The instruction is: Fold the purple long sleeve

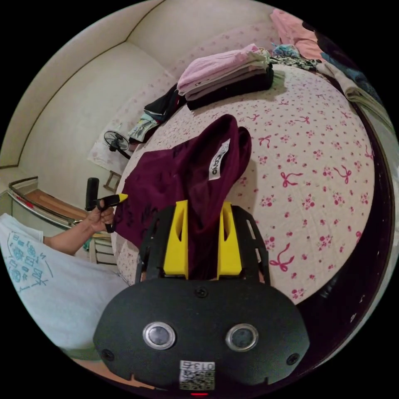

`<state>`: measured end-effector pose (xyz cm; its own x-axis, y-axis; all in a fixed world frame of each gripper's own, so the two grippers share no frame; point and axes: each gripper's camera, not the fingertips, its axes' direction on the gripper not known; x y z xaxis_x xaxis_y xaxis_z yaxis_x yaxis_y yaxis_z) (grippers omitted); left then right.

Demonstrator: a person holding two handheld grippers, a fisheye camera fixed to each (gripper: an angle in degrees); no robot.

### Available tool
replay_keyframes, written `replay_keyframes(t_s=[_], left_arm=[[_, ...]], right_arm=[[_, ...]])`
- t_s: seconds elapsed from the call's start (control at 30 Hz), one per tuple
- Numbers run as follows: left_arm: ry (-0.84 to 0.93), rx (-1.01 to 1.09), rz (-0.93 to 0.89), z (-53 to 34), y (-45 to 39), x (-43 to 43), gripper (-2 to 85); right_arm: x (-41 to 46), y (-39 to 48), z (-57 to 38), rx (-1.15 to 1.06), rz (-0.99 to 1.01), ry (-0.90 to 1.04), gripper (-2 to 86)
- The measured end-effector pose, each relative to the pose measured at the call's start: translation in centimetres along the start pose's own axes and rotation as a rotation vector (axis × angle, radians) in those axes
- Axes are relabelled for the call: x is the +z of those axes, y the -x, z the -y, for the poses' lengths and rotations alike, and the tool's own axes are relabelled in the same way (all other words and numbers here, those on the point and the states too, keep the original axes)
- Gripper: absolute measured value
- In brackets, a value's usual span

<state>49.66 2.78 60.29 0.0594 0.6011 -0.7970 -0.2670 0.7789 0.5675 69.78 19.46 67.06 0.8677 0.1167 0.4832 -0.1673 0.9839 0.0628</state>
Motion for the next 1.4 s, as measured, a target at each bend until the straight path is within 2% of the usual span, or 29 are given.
replay_keyframes(t_s=[0.1, 0.17, 0.23, 0.37, 0.57, 0.77, 0.9, 1.13, 1.4], left_arm=[[0.017, -0.066, -0.032, 0.9, 1.6, 0.5, 11.9], [0.015, -0.104, -0.076, 1.4, 2.5, 0.8, 11.1], [0.019, -0.072, -0.025, 2.3, 1.8, 0.6, 9.1], [-0.016, 0.005, 0.041, 3.4, -0.5, -0.4, 7.8], [-0.086, 0.079, 0.016, 5.5, -3.4, -2.6, 7.5], [-0.137, 0.207, -0.037, 11.4, -5.8, -4.0, 7.5], [-0.176, 0.287, -0.042, 18.9, -7.9, -4.6, 7.6], [-0.232, 0.402, 0.033, 35.8, -11.7, -5.6, 7.7], [-0.187, 0.33, 0.189, 51.1, -11.9, -1.8, 8.3]], right_arm=[[0.1, -0.7, 0.4, 0.047, 0.0, -0.009, 9.1], [0.3, -0.7, 0.9, 0.062, 0.032, -0.014, 5.0], [0.6, 0.1, 1.4, 0.05, 0.015, 0.011, 2.2], [0.0, 4.0, 2.2, -0.065, -0.156, 0.005, 0.1], [-3.1, 8.5, 3.0, -0.116, -0.191, -0.088, -0.3], [-7.6, 11.3, 6.0, -0.139, -0.242, -0.21, -0.3], [-10.0, 11.9, 10.7, -0.178, -0.253, -0.266, -0.3], [-13.0, 10.3, 24.6, -0.245, -0.255, -0.398, -0.3], [-11.0, 5.5, 39.3, -0.202, -0.232, -0.378, 0.2]])
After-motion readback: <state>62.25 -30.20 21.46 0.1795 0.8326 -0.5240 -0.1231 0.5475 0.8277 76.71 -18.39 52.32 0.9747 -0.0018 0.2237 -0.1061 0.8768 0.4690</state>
